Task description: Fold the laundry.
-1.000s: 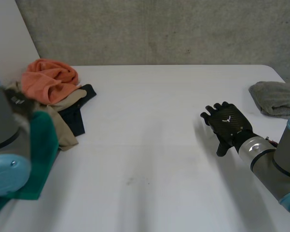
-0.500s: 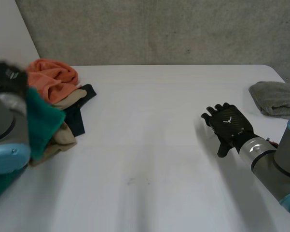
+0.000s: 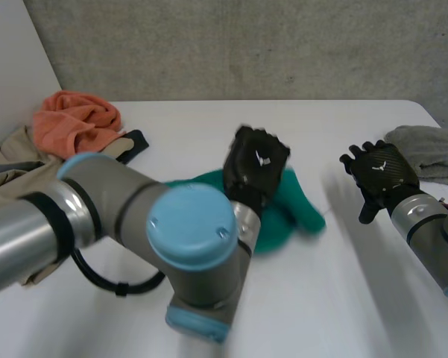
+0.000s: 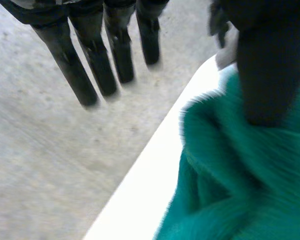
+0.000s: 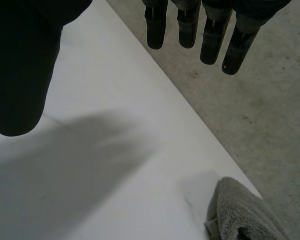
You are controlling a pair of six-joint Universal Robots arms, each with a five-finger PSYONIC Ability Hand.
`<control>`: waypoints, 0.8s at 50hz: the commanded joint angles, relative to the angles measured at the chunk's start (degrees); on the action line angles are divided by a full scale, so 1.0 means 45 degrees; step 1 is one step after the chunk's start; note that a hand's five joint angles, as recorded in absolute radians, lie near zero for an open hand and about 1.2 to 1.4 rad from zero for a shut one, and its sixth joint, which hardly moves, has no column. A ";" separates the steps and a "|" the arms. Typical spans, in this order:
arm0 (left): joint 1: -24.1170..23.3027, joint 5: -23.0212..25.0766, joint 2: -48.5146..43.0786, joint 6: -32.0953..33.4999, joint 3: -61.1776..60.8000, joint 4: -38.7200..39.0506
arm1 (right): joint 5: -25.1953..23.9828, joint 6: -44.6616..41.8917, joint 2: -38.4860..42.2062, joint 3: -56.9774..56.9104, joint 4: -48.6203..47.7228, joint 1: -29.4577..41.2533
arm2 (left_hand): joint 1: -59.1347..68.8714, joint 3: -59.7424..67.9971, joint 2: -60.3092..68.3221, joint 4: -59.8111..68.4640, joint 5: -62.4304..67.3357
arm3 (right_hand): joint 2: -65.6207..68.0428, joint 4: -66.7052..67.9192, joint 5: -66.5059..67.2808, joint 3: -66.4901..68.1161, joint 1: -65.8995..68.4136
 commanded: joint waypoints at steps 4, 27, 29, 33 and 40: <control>0.0520 0.0032 0.2238 -0.1437 -0.0828 -0.0430 | -0.0041 0.0066 -0.0036 -0.0090 0.0097 -0.0079 | -0.6755 -0.8451 -0.8169 -0.8501 -0.7764 | -0.0526 -0.0734 -0.0893 -0.0449 -0.0337; 0.7142 0.3214 0.4408 -0.1573 -0.6376 -0.1622 | -0.2113 0.1530 -0.0802 -0.2724 0.5527 0.4136 | -0.5102 -0.6798 -0.6516 -0.6848 -0.6111 | 0.0763 0.0556 0.0396 0.0840 0.0952; 0.7513 0.3430 0.4291 -0.1632 -0.6571 -0.1836 | -0.1452 0.1531 0.0016 -0.3405 0.5527 0.5071 | -0.5026 -0.6722 -0.6440 -0.6772 -0.6034 | 0.0763 0.0556 0.0396 0.0840 0.0952; 0.7769 0.3625 0.4135 -0.1652 -0.6728 -0.2052 | -0.0220 0.1355 0.1405 -0.4677 0.5449 0.6287 | -0.4801 -0.6497 -0.6215 -0.6547 -0.5810 | 0.0763 0.0556 0.0396 0.0840 0.0952; 0.7906 0.4113 0.3530 -0.1671 -0.6689 -0.2032 | 0.1559 0.0399 0.4082 -0.7120 0.5410 0.7323 | -0.4764 -0.6460 -0.6178 -0.6510 -0.5772 | 0.0987 0.0779 0.0620 0.1064 0.1176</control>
